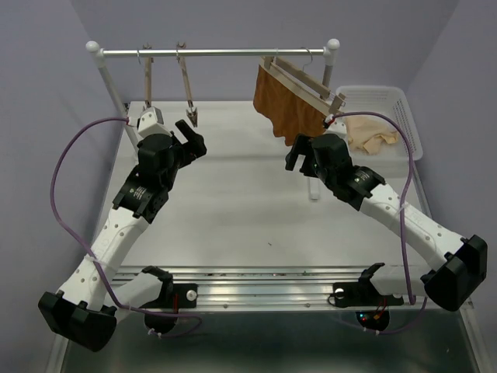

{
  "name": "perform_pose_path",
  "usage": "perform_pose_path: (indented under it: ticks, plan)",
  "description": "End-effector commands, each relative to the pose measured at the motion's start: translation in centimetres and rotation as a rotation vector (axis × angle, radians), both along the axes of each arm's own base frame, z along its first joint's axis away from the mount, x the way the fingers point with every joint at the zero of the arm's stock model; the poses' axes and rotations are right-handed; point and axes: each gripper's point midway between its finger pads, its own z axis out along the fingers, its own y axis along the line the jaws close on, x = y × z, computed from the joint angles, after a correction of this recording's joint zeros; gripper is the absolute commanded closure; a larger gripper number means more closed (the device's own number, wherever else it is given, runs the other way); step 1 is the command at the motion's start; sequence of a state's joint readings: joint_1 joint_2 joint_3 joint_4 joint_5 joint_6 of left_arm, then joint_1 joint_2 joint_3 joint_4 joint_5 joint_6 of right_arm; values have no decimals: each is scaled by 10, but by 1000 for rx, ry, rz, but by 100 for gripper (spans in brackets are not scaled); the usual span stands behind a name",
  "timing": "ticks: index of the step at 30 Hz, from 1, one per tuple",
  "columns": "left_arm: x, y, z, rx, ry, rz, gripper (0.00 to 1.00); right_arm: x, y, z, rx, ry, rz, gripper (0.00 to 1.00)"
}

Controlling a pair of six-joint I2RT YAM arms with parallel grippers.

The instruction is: Remove the underwear clipped to the hanger

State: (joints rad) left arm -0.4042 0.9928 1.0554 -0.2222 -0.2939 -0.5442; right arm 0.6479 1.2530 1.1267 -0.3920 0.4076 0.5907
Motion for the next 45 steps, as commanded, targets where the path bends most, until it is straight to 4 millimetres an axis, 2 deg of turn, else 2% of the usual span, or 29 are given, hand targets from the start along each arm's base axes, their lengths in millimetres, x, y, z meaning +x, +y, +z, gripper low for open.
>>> perform_pose_path:
  ticks: [1, 3, 6, 11, 14, 15, 16, 17, 18, 19, 20, 24, 25, 28, 29, 32, 35, 38, 41, 45]
  plan:
    - [0, 5, 15, -19, -45, 27, 1, 0, 0, 26, 32, -90, 13, 0]
    - [0, 5, 15, -21, -46, 26, 1, -2, 2, 27, 24, -96, 42, 0]
    - [-1, 3, 12, -23, -40, 17, 1, -12, 25, 25, -18, -123, 252, 0]
    - [-2, 3, 10, -22, -33, 11, 1, -13, 40, 31, -51, -145, 363, 0]
    - [-3, 2, 9, -28, -35, 9, 1, -4, 42, 56, -77, -201, 372, 0]
    - [-4, 3, 9, -28, -35, 9, 1, 0, 45, 74, -71, -236, 374, 0]
    - [-4, 2, 8, -29, -33, 8, 1, 1, 47, 83, -97, -259, 400, 0]
    - [-4, 3, 10, -30, -36, 10, 1, 2, 46, 84, -115, -240, 403, 0]
    - [-5, 3, 8, -29, -32, 8, 1, 6, 47, 115, -103, -286, 388, 0]
    - [-5, 3, 8, -30, -32, 9, 1, 14, 45, 109, -132, -246, 359, 0]
    - [-6, 3, 7, -28, -31, 8, 1, 19, 46, 117, -142, -256, 353, 0]
    - [-7, 2, 6, -28, -28, 1, 1, 34, 53, 155, -174, -314, 360, 0]
    - [-7, 2, 6, -31, -29, -1, 1, 40, 56, 173, -172, -347, 353, 0]
    - [-7, 2, 4, -31, -28, -4, 1, 57, 49, 193, -202, -374, 340, 0]
    - [-7, 1, 5, -32, -29, -7, 1, 57, 43, 203, -202, -391, 338, 0]
    - [-8, 0, 4, -37, -27, -10, 1, 77, 37, 200, -255, -388, 331, 0]
    - [-8, 1, 4, -38, -28, -10, 1, 82, 39, 211, -315, -433, 362, 0]
    - [-9, 1, 3, -40, -26, -9, 1, 90, 29, 225, -370, -474, 330, 0]
    - [-10, 1, 3, -47, -26, -9, 1, 96, 19, 227, -418, -477, 294, 0]
    - [-11, 1, 3, -49, -24, -7, 1, 109, 2, 218, -452, -445, 257, 0]
